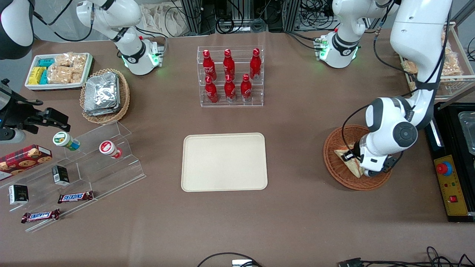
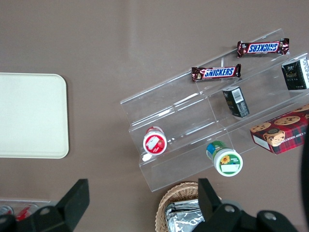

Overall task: Place sandwich from basket to tray
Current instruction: 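Lower the left gripper and close it on the sandwich, then lift the sandwich and carry it toward the cream tray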

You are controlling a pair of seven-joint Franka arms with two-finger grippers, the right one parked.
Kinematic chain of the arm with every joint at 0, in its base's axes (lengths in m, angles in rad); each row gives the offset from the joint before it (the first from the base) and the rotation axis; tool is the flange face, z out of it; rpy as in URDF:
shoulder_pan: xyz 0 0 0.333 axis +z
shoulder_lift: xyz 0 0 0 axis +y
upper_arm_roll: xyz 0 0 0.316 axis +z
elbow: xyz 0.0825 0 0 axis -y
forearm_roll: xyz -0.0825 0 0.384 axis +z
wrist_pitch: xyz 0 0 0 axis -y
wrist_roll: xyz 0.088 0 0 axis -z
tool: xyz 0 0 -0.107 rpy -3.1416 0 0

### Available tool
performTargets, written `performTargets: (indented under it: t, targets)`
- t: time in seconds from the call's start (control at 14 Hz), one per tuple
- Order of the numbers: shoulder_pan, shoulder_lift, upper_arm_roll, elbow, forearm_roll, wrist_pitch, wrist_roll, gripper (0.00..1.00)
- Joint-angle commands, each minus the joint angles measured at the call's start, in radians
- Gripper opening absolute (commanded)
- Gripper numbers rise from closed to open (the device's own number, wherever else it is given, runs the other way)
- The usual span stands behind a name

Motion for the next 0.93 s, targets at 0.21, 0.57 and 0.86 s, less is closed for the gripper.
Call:
performTargets:
  t: [0.21, 0.57, 0.86]
  targets:
    - [-0.016, -0.011, -0.095, 0.298, -0.094, -0.321, -0.231, 0.02]
    - [-0.098, 0.126, -0.226, 0.487, -0.08, -0.32, -0.316, 0.11]
    - [-0.22, 0.23, -0.227, 0.598, 0.054, -0.325, -0.047, 0.11]
